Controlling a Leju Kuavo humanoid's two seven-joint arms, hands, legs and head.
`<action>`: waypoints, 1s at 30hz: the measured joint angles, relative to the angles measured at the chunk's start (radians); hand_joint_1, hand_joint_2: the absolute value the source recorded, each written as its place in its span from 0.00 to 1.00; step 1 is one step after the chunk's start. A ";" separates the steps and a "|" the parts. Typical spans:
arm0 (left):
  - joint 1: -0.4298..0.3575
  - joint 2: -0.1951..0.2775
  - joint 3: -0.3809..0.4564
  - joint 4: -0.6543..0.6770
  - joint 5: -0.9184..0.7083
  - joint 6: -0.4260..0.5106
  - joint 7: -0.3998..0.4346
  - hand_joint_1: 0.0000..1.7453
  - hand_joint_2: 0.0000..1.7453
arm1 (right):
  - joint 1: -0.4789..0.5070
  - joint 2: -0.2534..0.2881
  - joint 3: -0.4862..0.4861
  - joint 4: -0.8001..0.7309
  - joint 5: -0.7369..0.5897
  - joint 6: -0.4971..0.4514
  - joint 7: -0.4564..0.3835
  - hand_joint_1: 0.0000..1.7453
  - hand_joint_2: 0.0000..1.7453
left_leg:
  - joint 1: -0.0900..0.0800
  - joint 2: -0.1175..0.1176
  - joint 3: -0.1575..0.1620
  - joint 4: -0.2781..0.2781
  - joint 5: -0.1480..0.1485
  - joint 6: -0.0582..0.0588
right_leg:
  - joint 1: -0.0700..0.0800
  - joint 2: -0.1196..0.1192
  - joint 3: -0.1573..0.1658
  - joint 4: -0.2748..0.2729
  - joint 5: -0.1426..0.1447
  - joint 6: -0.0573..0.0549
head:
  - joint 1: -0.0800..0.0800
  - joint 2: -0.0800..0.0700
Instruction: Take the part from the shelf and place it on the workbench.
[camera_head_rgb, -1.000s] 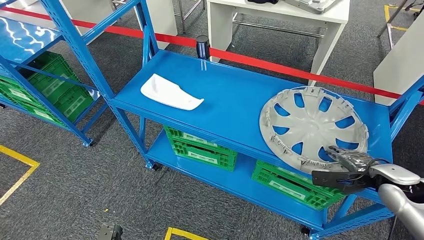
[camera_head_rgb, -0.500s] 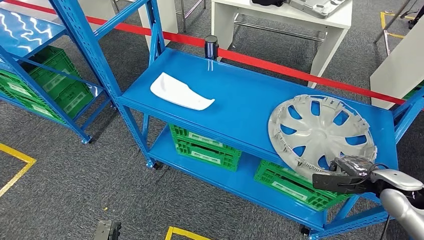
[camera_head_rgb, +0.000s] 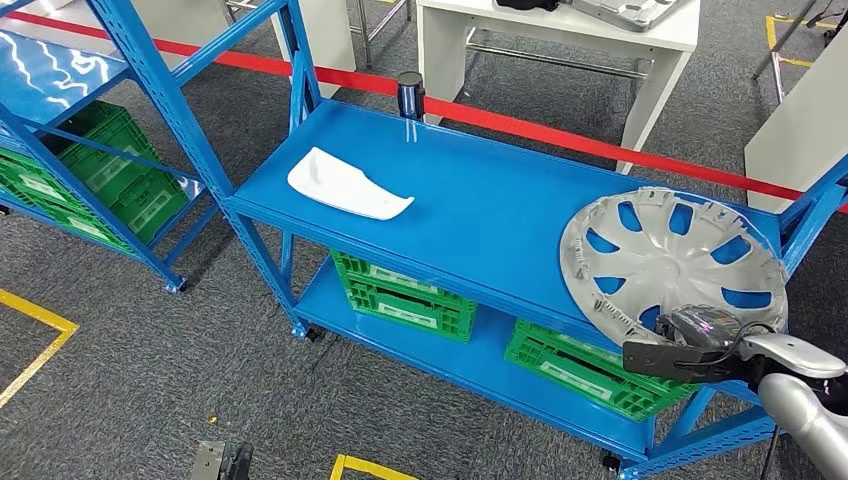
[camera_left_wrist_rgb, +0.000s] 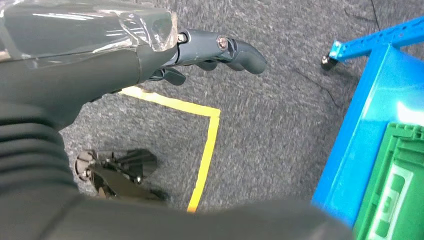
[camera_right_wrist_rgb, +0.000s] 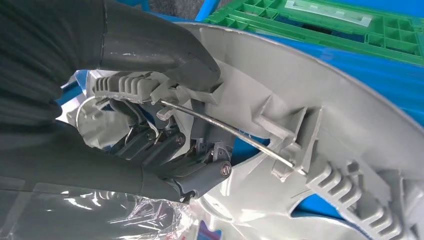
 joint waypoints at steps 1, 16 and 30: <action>0.000 0.000 0.000 0.000 0.001 0.001 0.000 0.00 1.00 | 0.001 0.001 -0.001 0.000 0.000 0.000 -0.001 0.97 1.00 | 0.002 0.000 0.017 -0.036 0.025 0.001 | 0.000 0.001 0.001 0.000 0.000 0.000 | 0.000 0.000; -0.002 0.001 -0.003 -0.002 0.024 0.045 0.016 0.00 1.00 | 0.037 0.005 -0.029 0.003 0.009 -0.015 -0.006 0.95 1.00 | -0.014 0.003 0.153 -0.321 0.138 0.059 | 0.004 0.002 -0.146 0.267 -0.092 0.031 | 0.006 0.000; 0.009 -0.013 0.002 -0.002 0.063 0.113 0.013 0.00 1.00 | -0.034 0.208 -0.069 0.030 -0.107 -0.263 -0.212 0.95 1.00 | -0.005 0.005 -0.002 -0.003 -0.016 -0.002 | 0.002 0.008 -0.026 0.000 0.021 -0.003 | 0.003 0.000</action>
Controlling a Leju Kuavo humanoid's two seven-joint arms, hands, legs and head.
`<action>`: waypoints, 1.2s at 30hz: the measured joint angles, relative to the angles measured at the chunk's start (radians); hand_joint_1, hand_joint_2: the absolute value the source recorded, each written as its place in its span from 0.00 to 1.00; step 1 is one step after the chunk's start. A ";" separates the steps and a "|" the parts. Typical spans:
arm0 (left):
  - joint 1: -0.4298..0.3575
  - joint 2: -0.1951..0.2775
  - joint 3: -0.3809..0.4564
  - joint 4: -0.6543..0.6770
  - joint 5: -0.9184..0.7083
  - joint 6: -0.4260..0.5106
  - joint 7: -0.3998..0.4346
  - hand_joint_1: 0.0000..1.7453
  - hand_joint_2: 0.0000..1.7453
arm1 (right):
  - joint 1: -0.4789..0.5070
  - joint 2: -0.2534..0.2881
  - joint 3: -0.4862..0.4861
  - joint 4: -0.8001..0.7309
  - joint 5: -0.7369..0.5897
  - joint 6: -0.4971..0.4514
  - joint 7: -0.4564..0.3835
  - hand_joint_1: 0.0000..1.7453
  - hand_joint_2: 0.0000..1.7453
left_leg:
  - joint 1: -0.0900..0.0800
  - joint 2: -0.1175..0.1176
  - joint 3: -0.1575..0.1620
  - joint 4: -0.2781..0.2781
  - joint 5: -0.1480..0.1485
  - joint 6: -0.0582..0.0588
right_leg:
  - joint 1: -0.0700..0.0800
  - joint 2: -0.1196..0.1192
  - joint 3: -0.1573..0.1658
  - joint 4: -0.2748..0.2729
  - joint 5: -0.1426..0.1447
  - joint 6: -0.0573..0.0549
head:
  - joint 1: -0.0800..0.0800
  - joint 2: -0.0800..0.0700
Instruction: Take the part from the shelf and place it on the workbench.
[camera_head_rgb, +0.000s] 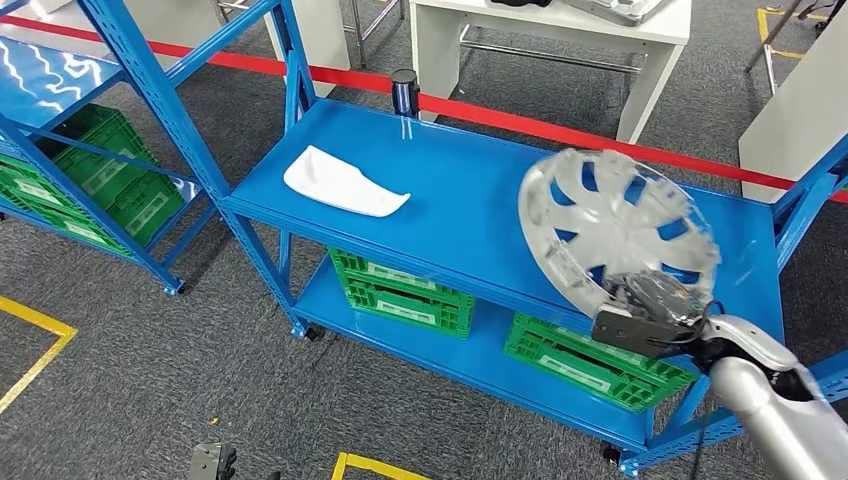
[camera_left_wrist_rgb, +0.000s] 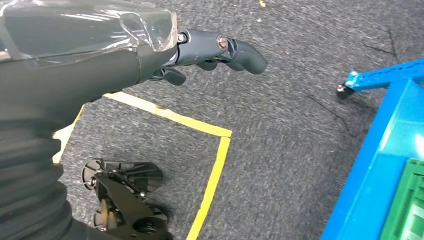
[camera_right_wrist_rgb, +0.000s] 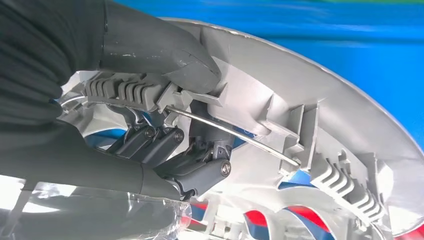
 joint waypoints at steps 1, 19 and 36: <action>0.003 -0.001 0.001 0.000 0.000 0.003 -0.001 0.00 1.00 | -0.004 0.018 -0.004 0.001 -0.014 -0.015 -0.017 0.95 1.00 | 0.001 0.000 0.002 -0.008 0.015 0.002 | 0.002 0.000 0.000 0.000 0.000 -0.001 | 0.000 0.000; 0.020 -0.011 0.010 -0.003 0.001 0.019 -0.008 0.00 1.00 | -0.039 0.138 -0.082 -0.012 -0.127 -0.258 -0.090 0.95 1.00 | -0.011 -0.007 0.144 -0.311 0.153 0.051 | 0.000 -0.011 -0.055 0.103 -0.033 0.050 | 0.003 0.000; 0.019 -0.013 0.017 -0.011 -0.007 0.038 -0.004 0.00 1.00 | -0.059 0.175 -0.184 -0.096 -0.186 -0.438 -0.105 0.95 1.00 | -0.008 -0.006 0.089 -0.261 0.157 0.036 | 0.006 0.009 -0.011 0.015 -0.012 0.005 | -0.003 0.000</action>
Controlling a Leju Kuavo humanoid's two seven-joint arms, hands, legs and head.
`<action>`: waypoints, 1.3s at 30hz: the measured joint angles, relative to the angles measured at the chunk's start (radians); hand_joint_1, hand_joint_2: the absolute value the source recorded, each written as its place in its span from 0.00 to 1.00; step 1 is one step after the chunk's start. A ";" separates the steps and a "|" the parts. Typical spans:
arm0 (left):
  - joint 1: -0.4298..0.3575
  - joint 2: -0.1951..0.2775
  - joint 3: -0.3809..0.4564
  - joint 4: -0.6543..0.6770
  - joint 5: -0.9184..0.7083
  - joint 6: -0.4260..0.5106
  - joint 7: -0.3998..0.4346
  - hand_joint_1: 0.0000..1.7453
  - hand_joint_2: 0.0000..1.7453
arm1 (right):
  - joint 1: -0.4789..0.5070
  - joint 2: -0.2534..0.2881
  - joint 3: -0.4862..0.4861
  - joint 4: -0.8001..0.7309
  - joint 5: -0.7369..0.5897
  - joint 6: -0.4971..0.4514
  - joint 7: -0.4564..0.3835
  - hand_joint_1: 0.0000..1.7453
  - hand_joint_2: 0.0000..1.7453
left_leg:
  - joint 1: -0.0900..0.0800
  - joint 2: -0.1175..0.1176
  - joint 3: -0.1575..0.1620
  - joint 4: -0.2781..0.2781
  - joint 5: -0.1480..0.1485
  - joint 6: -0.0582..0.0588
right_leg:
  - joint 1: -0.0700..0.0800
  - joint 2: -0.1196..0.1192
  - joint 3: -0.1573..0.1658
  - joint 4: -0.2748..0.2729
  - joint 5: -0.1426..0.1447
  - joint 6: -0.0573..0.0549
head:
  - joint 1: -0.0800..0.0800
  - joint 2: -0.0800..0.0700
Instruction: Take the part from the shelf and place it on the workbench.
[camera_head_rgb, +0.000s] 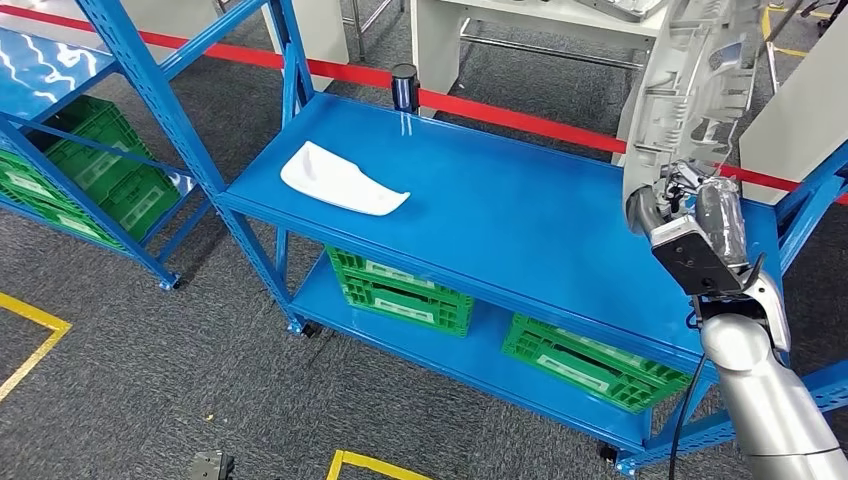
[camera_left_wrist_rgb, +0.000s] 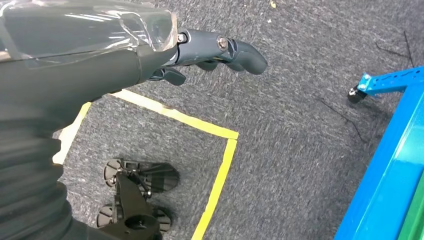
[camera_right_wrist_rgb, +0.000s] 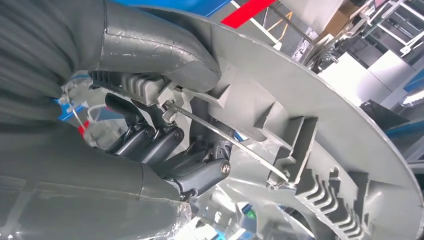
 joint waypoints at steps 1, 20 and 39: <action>0.000 0.001 0.000 0.000 0.000 0.000 0.000 0.00 1.00 | 0.001 0.001 0.000 -0.001 0.000 0.000 0.000 0.95 1.00 | -0.004 0.001 0.008 -0.016 0.001 0.004 | 0.000 0.000 -0.001 -0.001 0.000 0.002 | 0.000 0.000; -0.006 -0.006 0.012 -0.006 -0.003 0.002 0.031 0.00 1.00 | -0.023 -0.001 -0.073 -0.056 -0.057 -0.144 -0.010 0.95 1.00 | -0.003 -0.003 -0.005 0.010 -0.014 -0.014 | -0.010 -0.012 -0.005 0.018 -0.010 0.008 | 0.003 0.000; -0.029 -0.005 0.044 -0.009 -0.026 0.006 0.054 0.00 1.00 | -0.034 -0.009 -0.156 -0.100 -0.114 -0.189 -0.035 0.95 1.00 | -0.008 0.007 0.039 -0.055 0.018 0.035 | -0.002 -0.013 -0.091 0.205 -0.110 0.008 | 0.002 0.000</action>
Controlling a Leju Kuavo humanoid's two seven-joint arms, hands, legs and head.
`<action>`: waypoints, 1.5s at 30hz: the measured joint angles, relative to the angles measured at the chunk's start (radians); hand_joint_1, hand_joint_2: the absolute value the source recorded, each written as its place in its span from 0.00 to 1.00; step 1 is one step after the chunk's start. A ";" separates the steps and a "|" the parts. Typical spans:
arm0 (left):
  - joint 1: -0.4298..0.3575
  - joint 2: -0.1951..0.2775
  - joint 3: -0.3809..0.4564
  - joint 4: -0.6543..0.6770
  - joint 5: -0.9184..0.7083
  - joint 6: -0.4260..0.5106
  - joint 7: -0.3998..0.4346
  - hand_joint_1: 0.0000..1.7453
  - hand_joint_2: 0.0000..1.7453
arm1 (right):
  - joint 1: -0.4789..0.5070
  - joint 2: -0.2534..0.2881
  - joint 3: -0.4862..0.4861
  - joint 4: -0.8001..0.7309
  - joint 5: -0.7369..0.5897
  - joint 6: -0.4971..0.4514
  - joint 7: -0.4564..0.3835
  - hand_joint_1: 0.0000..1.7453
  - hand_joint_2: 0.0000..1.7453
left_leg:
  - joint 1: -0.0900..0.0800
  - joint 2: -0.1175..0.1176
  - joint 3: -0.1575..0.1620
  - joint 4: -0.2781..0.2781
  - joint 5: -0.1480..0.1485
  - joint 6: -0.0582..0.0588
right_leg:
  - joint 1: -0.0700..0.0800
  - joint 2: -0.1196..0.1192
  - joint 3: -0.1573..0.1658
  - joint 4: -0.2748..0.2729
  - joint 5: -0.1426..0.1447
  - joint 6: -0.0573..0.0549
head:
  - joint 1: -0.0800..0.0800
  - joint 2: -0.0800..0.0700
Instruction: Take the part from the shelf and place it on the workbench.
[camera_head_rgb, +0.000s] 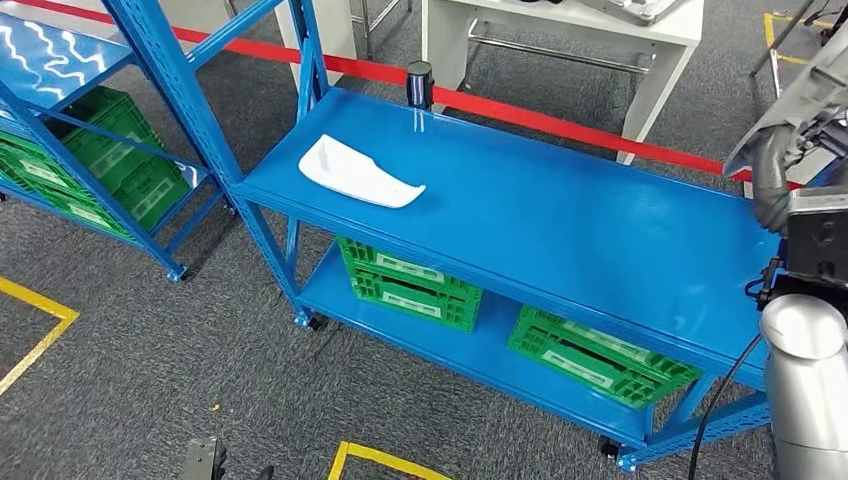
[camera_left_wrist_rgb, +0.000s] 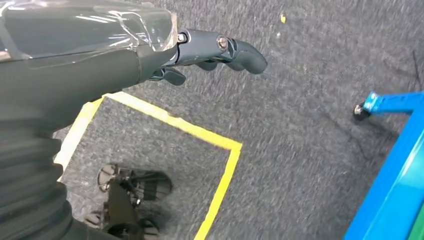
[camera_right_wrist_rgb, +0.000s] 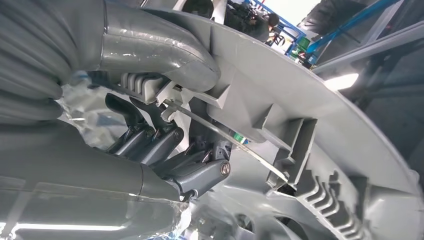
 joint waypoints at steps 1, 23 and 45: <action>0.000 -0.001 0.000 0.000 -0.001 0.000 0.001 0.00 1.00 | 0.001 -0.001 -0.002 0.000 -0.004 0.000 -0.002 0.95 1.00 | 0.000 0.000 -0.008 0.003 0.003 -0.002 | -0.001 0.000 -0.012 0.043 -0.017 0.004 | 0.000 0.000; -0.004 -0.003 0.015 0.000 -0.011 -0.002 0.003 0.00 1.00 | 0.007 -0.024 -0.017 -0.021 -0.062 0.028 -0.016 0.95 1.00 | -0.003 -0.005 0.061 0.066 -0.120 -0.014 | 0.002 -0.001 0.028 -0.176 0.155 -0.004 | -0.002 0.000; 0.002 -0.002 0.034 0.005 -0.030 -0.041 -0.008 0.00 1.00 | 0.058 -0.076 -0.017 -0.032 -0.285 0.760 -0.100 0.95 1.00 | 0.012 -0.001 -0.164 0.197 -0.078 -0.061 | -0.013 -0.004 0.112 -0.169 0.060 -0.008 | -0.001 0.000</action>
